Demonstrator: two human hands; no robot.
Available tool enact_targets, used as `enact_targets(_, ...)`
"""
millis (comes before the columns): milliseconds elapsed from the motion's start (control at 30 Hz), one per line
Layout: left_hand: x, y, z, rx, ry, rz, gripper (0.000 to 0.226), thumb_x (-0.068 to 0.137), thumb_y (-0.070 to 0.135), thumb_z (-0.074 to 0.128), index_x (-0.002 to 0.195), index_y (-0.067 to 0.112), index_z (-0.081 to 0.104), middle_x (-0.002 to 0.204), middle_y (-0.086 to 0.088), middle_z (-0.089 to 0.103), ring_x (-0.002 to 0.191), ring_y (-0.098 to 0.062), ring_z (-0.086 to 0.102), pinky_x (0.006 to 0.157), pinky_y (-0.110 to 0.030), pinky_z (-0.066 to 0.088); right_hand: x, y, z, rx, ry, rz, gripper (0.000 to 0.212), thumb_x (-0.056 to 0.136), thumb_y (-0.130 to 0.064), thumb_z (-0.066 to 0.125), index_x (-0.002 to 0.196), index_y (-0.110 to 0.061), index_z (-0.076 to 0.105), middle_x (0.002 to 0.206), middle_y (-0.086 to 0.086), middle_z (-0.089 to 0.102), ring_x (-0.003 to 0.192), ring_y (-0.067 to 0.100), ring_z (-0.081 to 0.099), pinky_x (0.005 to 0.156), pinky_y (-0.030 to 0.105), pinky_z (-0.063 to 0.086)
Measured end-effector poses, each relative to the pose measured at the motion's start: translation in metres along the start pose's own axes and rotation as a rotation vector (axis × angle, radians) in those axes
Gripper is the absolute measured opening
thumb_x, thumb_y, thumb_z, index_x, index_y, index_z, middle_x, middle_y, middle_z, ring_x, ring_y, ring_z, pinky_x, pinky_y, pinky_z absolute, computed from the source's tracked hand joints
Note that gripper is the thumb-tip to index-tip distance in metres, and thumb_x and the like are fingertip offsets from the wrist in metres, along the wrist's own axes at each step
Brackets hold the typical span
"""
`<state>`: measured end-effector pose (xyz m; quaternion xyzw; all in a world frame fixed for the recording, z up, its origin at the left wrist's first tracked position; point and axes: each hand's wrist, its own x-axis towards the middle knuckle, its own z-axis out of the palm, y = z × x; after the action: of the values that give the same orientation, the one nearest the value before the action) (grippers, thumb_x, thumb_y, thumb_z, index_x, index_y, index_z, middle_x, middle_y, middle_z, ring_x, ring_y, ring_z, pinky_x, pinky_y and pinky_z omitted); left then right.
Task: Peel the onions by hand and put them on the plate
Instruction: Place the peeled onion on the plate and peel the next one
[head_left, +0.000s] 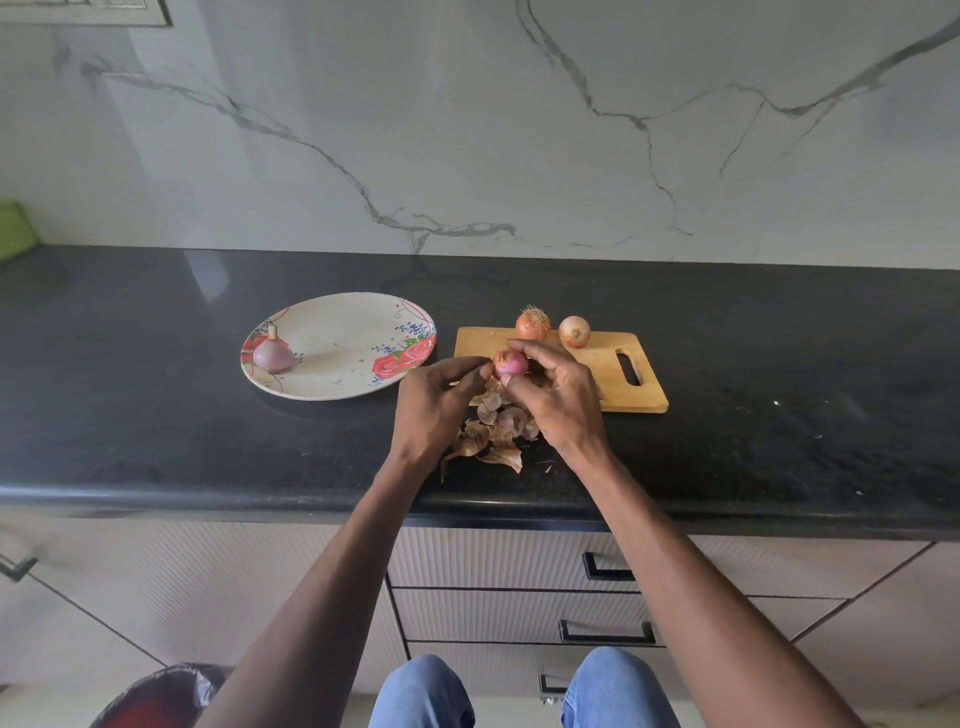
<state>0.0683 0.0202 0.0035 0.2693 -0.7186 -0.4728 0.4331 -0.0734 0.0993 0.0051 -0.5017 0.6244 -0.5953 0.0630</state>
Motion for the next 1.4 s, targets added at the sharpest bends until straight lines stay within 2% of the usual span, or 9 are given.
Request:
enact_targets(67, -0.001, 0.001, 0.000, -0.005, 0.011, 0.017, 0.017, 0.094, 0.021, 0.072, 0.109, 0.015, 0.078, 0.097, 0.002, 0.079, 0.088, -0.019, 0.075, 0.087, -0.047, 0.059, -0.001, -0.002, 0.000, -0.020, 0.004, -0.008, 0.036, 0.085, -0.011, 0.075, 0.121, -0.008, 0.070, 0.120, 0.000, 0.068, 0.106, -0.002, 0.061, 0.089, 0.010, 0.048)
enact_targets(267, -0.003, 0.002, -0.001, -0.029, 0.011, 0.051, 0.019, 0.092, 0.018, 0.073, 0.108, 0.009, 0.079, 0.099, -0.003, 0.078, 0.083, -0.023, 0.076, 0.081, -0.050, 0.060, -0.003, -0.001, 0.001, -0.036, 0.029, -0.026, 0.031, 0.084, -0.018, 0.074, 0.115, -0.011, 0.072, 0.108, 0.001, 0.073, 0.101, 0.010, 0.068, 0.088, 0.028, 0.056)
enact_targets(467, -0.003, -0.001, 0.000, 0.011, 0.059, 0.077, 0.015, 0.091, 0.015, 0.073, 0.103, 0.008, 0.079, 0.094, -0.004, 0.078, 0.081, -0.022, 0.076, 0.076, -0.051, 0.060, -0.004, -0.002, 0.004, -0.121, 0.014, -0.126, 0.034, 0.084, -0.011, 0.075, 0.117, -0.005, 0.070, 0.117, 0.006, 0.070, 0.108, 0.009, 0.063, 0.095, 0.022, 0.052)
enact_targets(667, -0.005, 0.003, 0.004, 0.145, 0.108, 0.115, 0.014, 0.091, 0.012, 0.073, 0.103, 0.007, 0.080, 0.094, -0.004, 0.077, 0.084, -0.009, 0.072, 0.080, -0.037, 0.057, -0.004, -0.002, 0.005, -0.133, -0.005, -0.127, 0.037, 0.083, -0.011, 0.076, 0.118, -0.005, 0.070, 0.115, 0.006, 0.071, 0.105, 0.009, 0.065, 0.093, 0.023, 0.053)
enact_targets(800, -0.007, 0.007, 0.005, 0.169, 0.133, 0.108, 0.012, 0.091, 0.010, 0.071, 0.098, 0.007, 0.080, 0.090, -0.002, 0.077, 0.082, -0.012, 0.072, 0.078, -0.037, 0.057, -0.006, -0.005, 0.004, -0.050, -0.024, -0.047, 0.040, 0.083, -0.016, 0.076, 0.122, -0.011, 0.067, 0.110, 0.002, 0.072, 0.099, 0.010, 0.069, 0.085, 0.024, 0.057)
enact_targets(933, -0.007, 0.010, 0.003, 0.108, 0.135, 0.040, 0.010, 0.090, 0.011, 0.070, 0.091, 0.011, 0.080, 0.081, 0.001, 0.077, 0.078, -0.013, 0.074, 0.074, -0.037, 0.060, -0.007, -0.008, 0.003, 0.040, -0.038, 0.018, 0.032, 0.088, -0.011, 0.071, 0.120, -0.011, 0.067, 0.103, 0.002, 0.072, 0.076, 0.002, 0.071, 0.062, 0.017, 0.057)
enact_targets(1033, -0.008, 0.013, 0.003, 0.028, 0.136, -0.007, 0.018, 0.091, 0.008, 0.068, 0.085, 0.022, 0.077, 0.077, 0.001, 0.078, 0.075, -0.013, 0.075, 0.071, -0.033, 0.060, -0.006, -0.006, 0.003, 0.061, -0.033, 0.021, 0.030, 0.091, -0.015, 0.067, 0.121, -0.011, 0.068, 0.106, 0.000, 0.074, 0.086, 0.007, 0.072, 0.074, 0.025, 0.060)
enact_targets(1167, -0.009, 0.014, 0.002, -0.024, 0.113, -0.010, 0.025, 0.092, 0.007, 0.067, 0.082, 0.029, 0.075, 0.078, -0.002, 0.078, 0.076, -0.019, 0.076, 0.073, -0.041, 0.061, -0.004, -0.004, 0.002, 0.058, -0.046, 0.027, 0.028, 0.093, -0.017, 0.063, 0.120, -0.011, 0.070, 0.114, 0.004, 0.073, 0.101, 0.009, 0.070, 0.087, 0.026, 0.057)
enact_targets(1400, -0.008, 0.012, 0.001, -0.068, 0.127, -0.060, 0.011, 0.093, 0.005, 0.066, 0.092, 0.008, 0.077, 0.081, -0.008, 0.078, 0.079, -0.021, 0.077, 0.077, -0.045, 0.062, -0.003, 0.000, 0.003, 0.097, -0.086, 0.079, 0.033, 0.082, -0.013, 0.078, 0.114, -0.012, 0.067, 0.109, 0.005, 0.072, 0.093, 0.016, 0.073, 0.079, 0.042, 0.061)
